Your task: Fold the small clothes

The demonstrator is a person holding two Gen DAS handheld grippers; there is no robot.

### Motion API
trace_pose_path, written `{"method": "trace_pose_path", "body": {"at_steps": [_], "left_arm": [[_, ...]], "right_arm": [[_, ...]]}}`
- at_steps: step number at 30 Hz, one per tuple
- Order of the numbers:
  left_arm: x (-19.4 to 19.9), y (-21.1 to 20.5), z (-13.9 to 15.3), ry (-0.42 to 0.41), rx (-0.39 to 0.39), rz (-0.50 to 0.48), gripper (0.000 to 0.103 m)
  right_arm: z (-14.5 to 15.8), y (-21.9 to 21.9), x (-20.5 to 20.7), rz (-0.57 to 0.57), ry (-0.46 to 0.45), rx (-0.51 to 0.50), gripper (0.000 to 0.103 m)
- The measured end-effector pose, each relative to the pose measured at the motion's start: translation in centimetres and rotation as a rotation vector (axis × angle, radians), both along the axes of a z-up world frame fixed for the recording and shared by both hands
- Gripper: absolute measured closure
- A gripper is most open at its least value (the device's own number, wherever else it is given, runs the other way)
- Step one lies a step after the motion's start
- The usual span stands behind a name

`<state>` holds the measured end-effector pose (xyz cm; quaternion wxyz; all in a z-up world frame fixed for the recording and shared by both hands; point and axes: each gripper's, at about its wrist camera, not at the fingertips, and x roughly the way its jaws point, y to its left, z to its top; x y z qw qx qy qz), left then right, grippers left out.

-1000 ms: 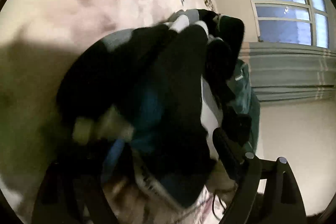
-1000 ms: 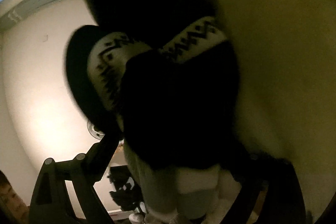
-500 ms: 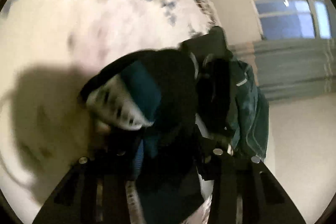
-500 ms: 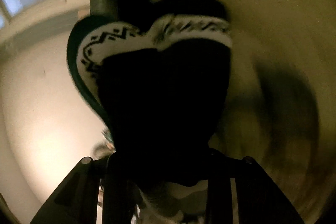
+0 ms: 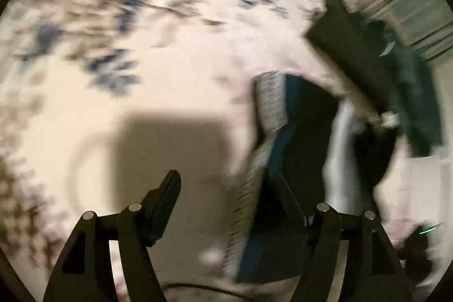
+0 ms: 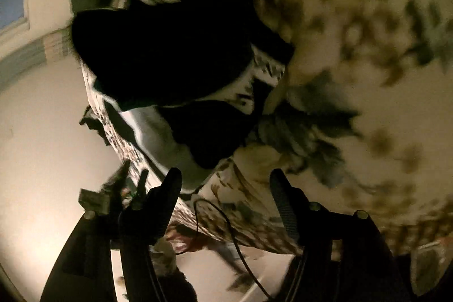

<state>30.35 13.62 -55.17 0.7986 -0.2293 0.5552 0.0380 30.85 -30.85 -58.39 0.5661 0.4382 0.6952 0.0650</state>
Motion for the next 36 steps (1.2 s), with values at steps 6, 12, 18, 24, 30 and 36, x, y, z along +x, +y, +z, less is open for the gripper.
{"method": "trace_pose_path", "body": {"at_steps": [6,12,18,24,30,36], "left_arm": [[-4.8,-2.0,-6.1,0.174,0.144,-0.005,0.035],[-4.7,-2.2,-7.5,0.153,0.155,0.016,0.009],[-4.0,-2.1,-8.6,0.184,0.15,0.025,0.0],[-2.8,-2.4,-8.1,0.219,0.161,0.028,0.0],[-1.1,-1.7,-3.5,0.122,0.193,0.032,0.0],[4.9,-0.8,-0.8,-0.025,0.041,0.026,0.0]], "right_arm": [[0.6,9.6,6.4,0.273,-0.051,0.149,0.034],[0.0,11.6,14.4,0.349,-0.193,-0.091,0.037],[3.5,-3.0,19.0,0.155,-0.213,-0.498,0.037],[2.5,-5.7,19.9,0.131,-0.216,-0.31,0.033],[-0.3,6.1,21.9,0.417,-0.363,-0.234,0.032],[-1.2,8.0,22.6,0.458,-0.409,-0.274,0.09]]}}
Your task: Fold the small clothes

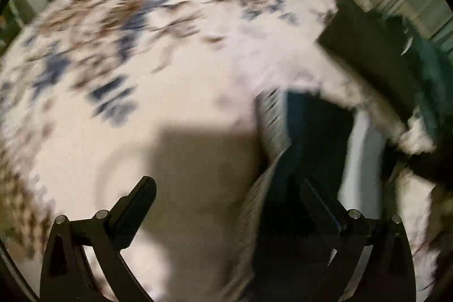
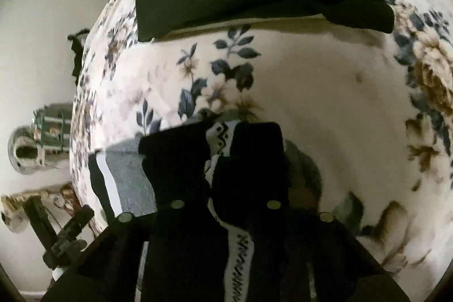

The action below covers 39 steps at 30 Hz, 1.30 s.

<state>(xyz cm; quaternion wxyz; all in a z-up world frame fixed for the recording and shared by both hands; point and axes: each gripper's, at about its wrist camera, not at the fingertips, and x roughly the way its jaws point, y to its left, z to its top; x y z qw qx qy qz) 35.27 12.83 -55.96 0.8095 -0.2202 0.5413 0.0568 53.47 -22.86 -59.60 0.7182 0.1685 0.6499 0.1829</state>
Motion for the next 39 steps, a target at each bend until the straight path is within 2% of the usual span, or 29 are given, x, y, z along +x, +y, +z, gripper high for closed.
{"method": "trace_pose_path", "body": {"at_steps": [2,4,5,6,8,11,13,16,17,18,19,20,21,22,26,29,30,31,32,33,36,38,39], "left_arm": [[3.0,-0.2,-0.2,-0.031,-0.08,-0.007,0.002],[6.1,-0.6,-1.0,-0.033,-0.141,-0.019,0.014],[7.0,-0.4,-1.6,-0.037,-0.171,-0.025,0.035],[8.0,-0.6,-1.8,-0.043,-0.202,-0.03,0.066],[9.4,-0.6,-2.3,-0.043,-0.249,-0.046,0.081],[9.9,-0.2,-1.6,-0.073,-0.301,-0.029,0.085],[10.8,0.7,-2.0,-0.081,-0.338,0.007,0.089],[11.0,1.4,-1.8,-0.055,-0.358,0.025,0.088],[10.7,1.5,-1.5,-0.051,-0.372,0.021,0.087],[9.9,1.5,-0.8,-0.053,-0.365,0.007,0.081],[9.2,1.3,-0.4,-0.051,-0.345,-0.003,0.076],[7.9,1.0,0.4,-0.058,-0.32,-0.02,0.059],[7.2,0.8,0.7,-0.066,-0.315,-0.028,0.04],[5.6,0.6,1.1,-0.072,-0.308,-0.031,0.035],[0.5,0.0,1.1,-0.041,-0.326,-0.013,0.035],[-2.7,-1.0,0.2,0.0,-0.311,-0.009,0.035],[-3.4,-1.4,-0.2,0.019,-0.313,-0.011,0.035],[-4.1,-1.8,-0.8,0.037,-0.323,-0.015,0.035],[-4.6,-2.3,-1.4,0.053,-0.337,-0.02,0.035],[-4.9,-2.5,-1.6,0.064,-0.339,-0.019,0.035],[-5.5,-3.3,-2.1,0.08,-0.349,-0.038,0.035],[-5.7,-3.7,-2.1,0.079,-0.348,-0.052,0.035],[-5.8,-3.8,-2.2,0.071,-0.352,-0.054,0.035]], "right_arm": [[0.1,-0.6,0.2,-0.048,0.001,0.015,0.09],[0.7,-1.6,0.3,-0.076,0.003,0.031,0.09],[0.5,-1.1,0.7,-0.079,0.0,0.027,0.09],[0.7,-1.1,0.8,-0.079,-0.004,0.026,0.09],[1.0,-1.4,1.2,-0.089,-0.011,0.013,0.091],[1.8,-2.7,1.5,-0.12,-0.029,-0.017,0.091],[0.9,-2.5,2.6,-0.115,-0.022,-0.038,0.091],[-1.1,-2.0,3.2,-0.084,0.053,-0.04,0.089],[-1.4,-2.1,3.1,-0.078,0.094,-0.02,0.081],[-1.3,-2.4,2.8,-0.084,0.107,-0.005,0.068],[-1.0,-3.0,2.3,-0.096,0.115,0.018,0.06],[-0.6,-3.9,1.7,-0.11,0.128,0.036,0.048],[-0.4,-4.9,0.7,-0.13,0.149,0.057,0.042],[-0.5,-6.2,-0.8,-0.16,0.184,0.079,0.042],[-2.5,-9.6,-6.9,-0.222,0.336,0.11,0.042],[-5.0,-10.2,-10.5,-0.256,0.444,0.152,0.039],[-5.7,-10.1,-11.5,-0.277,0.471,0.195,0.042],[-5.7,-9.9,-12.2,-0.294,0.454,0.219,0.051],[-5.0,-9.5,-12.7,-0.292,0.41,0.197,0.088],[-4.5,-9.3,-12.8,-0.286,0.393,0.176,0.093],[-2.1,-10.5,-13.1,-0.361,0.327,0.134,0.094],[-2.0,-11.0,-13.1,-0.369,0.338,0.14,0.094],[-2.3,-11.0,-13.2,-0.355,0.348,0.106,0.094]]}}
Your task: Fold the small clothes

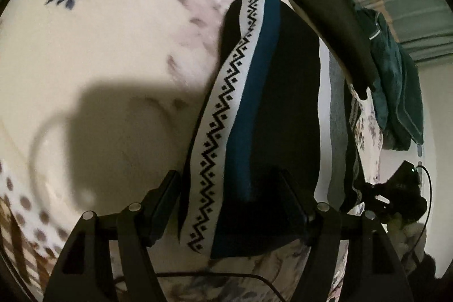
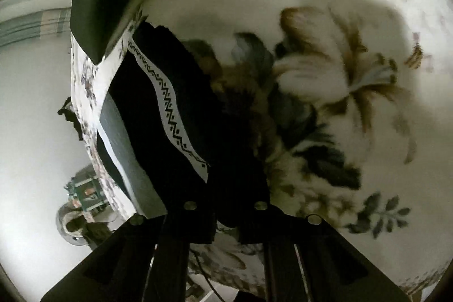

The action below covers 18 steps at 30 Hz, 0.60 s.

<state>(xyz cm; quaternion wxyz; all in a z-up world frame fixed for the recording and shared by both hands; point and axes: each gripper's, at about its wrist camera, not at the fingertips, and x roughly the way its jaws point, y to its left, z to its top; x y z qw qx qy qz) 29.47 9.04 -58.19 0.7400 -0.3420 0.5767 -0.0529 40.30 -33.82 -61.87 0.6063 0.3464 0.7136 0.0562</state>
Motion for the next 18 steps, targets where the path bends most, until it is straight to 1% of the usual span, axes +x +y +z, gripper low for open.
{"method": "trace_pose_path", "body": {"at_steps": [2,3,4,5,6,7,8,9,10,12,14,16,18], "left_arm": [[-0.3,0.0,-0.2,-0.012,-0.009,0.005,0.035],[-0.5,0.0,-0.2,-0.018,-0.012,0.005,0.035],[-0.8,0.0,-0.2,-0.019,-0.012,0.001,0.035],[-1.1,0.1,-0.1,-0.021,-0.014,-0.001,0.037],[-1.4,0.2,0.1,-0.028,-0.023,0.002,0.037],[-1.8,0.5,0.1,-0.027,-0.032,0.012,0.037],[-2.1,0.7,0.0,-0.028,-0.045,0.023,0.037],[-2.3,1.1,0.0,-0.036,-0.065,0.038,0.037],[-2.4,1.2,-0.1,-0.036,-0.067,0.046,0.037],[-2.6,1.2,-0.4,-0.044,-0.084,0.06,0.037],[-2.7,1.1,-0.6,-0.053,-0.092,0.066,0.037],[-2.7,0.8,-0.6,-0.073,-0.092,0.066,0.037],[-2.9,0.6,-0.6,-0.095,-0.09,0.07,0.037]], "right_arm": [[-0.9,0.5,0.0,0.046,0.032,-0.028,0.094],[-1.7,0.9,0.2,0.082,0.068,-0.048,0.093],[-1.9,1.0,0.4,0.105,0.087,-0.063,0.091],[-1.5,1.2,0.9,0.128,0.086,-0.086,0.083],[-0.8,1.3,1.3,0.149,0.074,-0.112,0.074],[0.5,1.7,2.1,0.184,0.043,-0.155,0.068],[2.4,2.4,3.1,0.223,-0.016,-0.194,0.057],[4.0,3.3,4.1,0.262,-0.068,-0.216,0.049],[5.4,4.4,5.1,0.299,-0.108,-0.224,0.047],[7.5,7.9,7.4,0.403,-0.176,-0.201,0.043],[8.7,13.4,9.8,0.539,-0.223,-0.148,0.043],[8.3,20.5,11.9,0.697,-0.256,-0.11,0.043],[7.1,27.1,13.3,0.856,-0.298,-0.108,0.043]]}}
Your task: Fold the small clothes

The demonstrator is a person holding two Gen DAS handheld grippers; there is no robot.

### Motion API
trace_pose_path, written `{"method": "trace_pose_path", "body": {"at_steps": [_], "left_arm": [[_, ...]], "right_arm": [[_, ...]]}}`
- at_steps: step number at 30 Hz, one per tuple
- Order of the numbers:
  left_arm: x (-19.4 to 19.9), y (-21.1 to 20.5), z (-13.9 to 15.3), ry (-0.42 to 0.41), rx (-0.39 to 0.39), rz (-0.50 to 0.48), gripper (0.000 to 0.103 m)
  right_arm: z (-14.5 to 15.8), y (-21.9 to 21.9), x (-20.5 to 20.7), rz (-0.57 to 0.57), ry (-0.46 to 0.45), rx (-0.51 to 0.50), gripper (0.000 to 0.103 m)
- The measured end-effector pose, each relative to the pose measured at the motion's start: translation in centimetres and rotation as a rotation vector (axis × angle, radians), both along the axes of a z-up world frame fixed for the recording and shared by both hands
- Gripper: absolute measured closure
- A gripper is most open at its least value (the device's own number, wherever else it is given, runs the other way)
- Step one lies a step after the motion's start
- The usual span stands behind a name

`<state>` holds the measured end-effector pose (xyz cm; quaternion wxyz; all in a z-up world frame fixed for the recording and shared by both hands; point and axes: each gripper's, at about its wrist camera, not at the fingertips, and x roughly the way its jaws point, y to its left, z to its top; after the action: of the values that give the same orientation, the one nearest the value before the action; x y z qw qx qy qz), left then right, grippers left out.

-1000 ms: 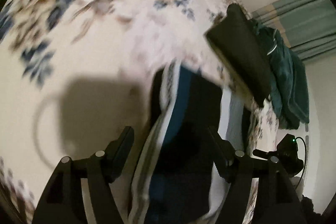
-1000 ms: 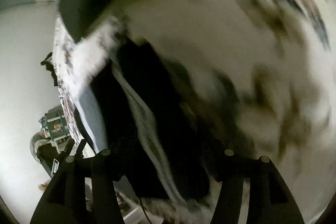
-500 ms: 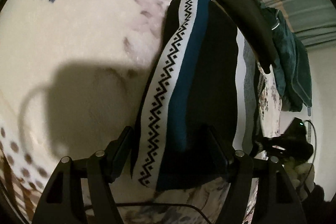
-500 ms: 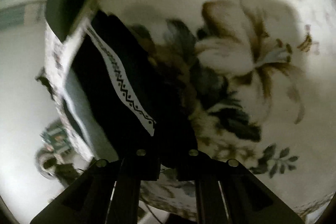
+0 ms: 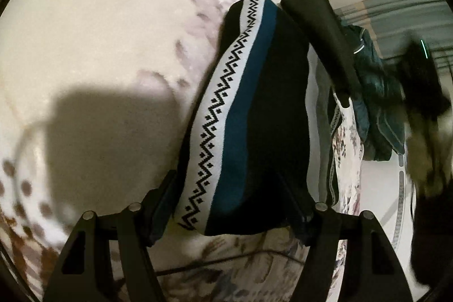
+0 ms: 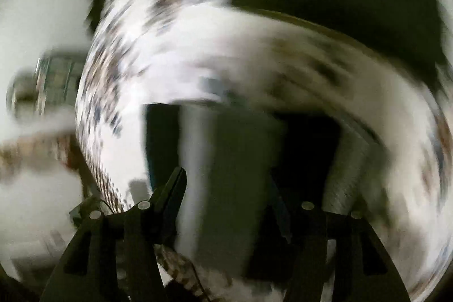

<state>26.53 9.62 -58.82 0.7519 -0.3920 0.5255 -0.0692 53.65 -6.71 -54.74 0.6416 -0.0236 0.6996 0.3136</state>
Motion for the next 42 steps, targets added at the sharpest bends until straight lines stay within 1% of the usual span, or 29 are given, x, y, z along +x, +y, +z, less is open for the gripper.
{"method": "trace_pose_path", "body": {"at_steps": [2,3,4,6,7,8,9,11,15,17,19,20,21,22,23,24,25,26,27,28,29,30,33,34,35,37,39,40,42], "left_arm": [[-0.2,0.0,0.0,-0.016,-0.006,0.009,0.037],[-0.5,0.1,0.0,-0.027,-0.005,0.011,0.043],[-0.6,0.1,0.1,-0.036,0.003,0.008,0.049],[-1.0,-0.1,-0.1,-0.05,0.002,-0.004,0.075],[-1.1,-0.3,0.0,-0.059,0.005,-0.006,0.078],[-1.3,-0.5,0.0,-0.069,0.007,-0.013,0.082],[-1.6,-0.7,0.0,-0.08,0.015,-0.019,0.084],[-1.9,-0.7,0.0,-0.089,0.002,-0.005,0.085],[-2.3,-0.4,-0.3,-0.088,-0.03,0.02,0.085],[-2.8,-0.2,-0.2,-0.082,-0.033,0.01,0.085],[-2.9,0.4,0.0,-0.053,-0.06,0.003,0.083],[-2.9,0.7,0.2,-0.039,-0.08,-0.001,0.08],[-2.9,1.1,0.6,-0.02,-0.094,0.002,0.077],[-2.9,1.8,1.2,-0.009,-0.1,0.009,0.076],[-2.9,2.2,1.7,-0.01,-0.098,0.013,0.065],[-2.7,2.9,2.5,-0.014,-0.073,0.023,0.052],[-2.5,3.0,2.8,-0.018,-0.058,0.031,0.029],[-2.3,3.5,3.2,-0.027,-0.05,0.041,0.028],[-1.8,3.9,3.3,-0.036,-0.054,0.048,0.028],[-0.9,4.2,3.1,-0.03,-0.054,0.05,0.028],[-0.5,4.4,2.8,-0.023,-0.053,0.047,0.028],[0.6,4.3,2.3,-0.019,-0.055,0.033,0.028],[2.8,3.9,1.0,-0.019,-0.055,-0.008,0.028],[4.1,3.6,0.3,-0.023,-0.081,-0.028,0.028],[4.8,3.3,0.0,-0.019,-0.09,-0.035,0.028],[6.7,2.9,-1.2,-0.017,-0.137,-0.059,0.028],[8.1,2.5,-2.2,-0.007,-0.157,-0.075,0.028],[8.7,2.2,-2.7,-0.013,-0.188,-0.09,0.028],[9.0,2.0,-3.0,-0.014,-0.196,-0.107,0.027]], "right_arm": [[-2.3,7.0,0.8,0.17,0.005,-0.014,0.043],[-3.3,9.6,0.8,0.227,0.021,-0.031,0.043],[-4.5,11.6,0.8,0.284,0.048,-0.054,0.043],[-6.6,14.2,0.4,0.37,0.07,-0.142,0.043],[-7.3,15.1,0.4,0.4,0.085,-0.168,0.045],[-7.5,15.6,0.5,0.394,0.092,-0.176,0.062],[-7.6,15.6,0.9,0.366,0.112,-0.171,0.077],[-7.9,15.3,1.8,0.297,0.132,-0.173,0.083],[-8.5,14.8,3.1,0.182,0.158,-0.172,0.086],[-8.8,14.5,3.2,0.168,0.178,-0.16,0.085],[-8.8,14.5,2.8,0.173,0.209,-0.134,0.079],[-8.3,14.0,2.8,0.169,0.227,-0.11,0.07],[-7.4,12.9,3.0,0.14,0.23,-0.077,0.059],[-6.5,11.7,3.2,0.101,0.227,-0.044,0.053],[-5.4,9.8,3.6,0.051,0.223,-0.001,0.04],[-4.3,7.7,3.8,0.002,0.225,0.043,0.029],[-3.3,4.9,3.8,-0.06,0.231,0.087,0.026],[-2.3,1.4,3.7,-0.132,0.228,0.126,0.021],[-1.8,-1.0,3.4,-0.175,0.222,0.148,0.02],[-1.5,-4.4,2.7,-0.231,0.215,0.163,0.02],[-1.5,-7.2,2.0,-0.275,0.213,0.158,0.018],[-1.9,-11.3,1.0,-0.344,0.218,0.149,0.017],[-4.7,-19.6,-2.3,-0.494,0.27,0.137,0.016],[-5.8,-21.4,-3.2,-0.519,0.292,0.142,0.016],[-7.4,-23.2,-4.2,-0.539,0.328,0.174,0.016],[-10.5,-24.6,-5.6,-0.565,0.406,0.274,0.016],[-13.9,-25.0,-6.6,-0.57,0.485,0.373,0.016],[-15.0,-24.8,-6.8,-0.569,0.504,0.413,0.016],[-16.4,-23.9,-6.8,-0.56,0.521,0.497,0.012]]}}
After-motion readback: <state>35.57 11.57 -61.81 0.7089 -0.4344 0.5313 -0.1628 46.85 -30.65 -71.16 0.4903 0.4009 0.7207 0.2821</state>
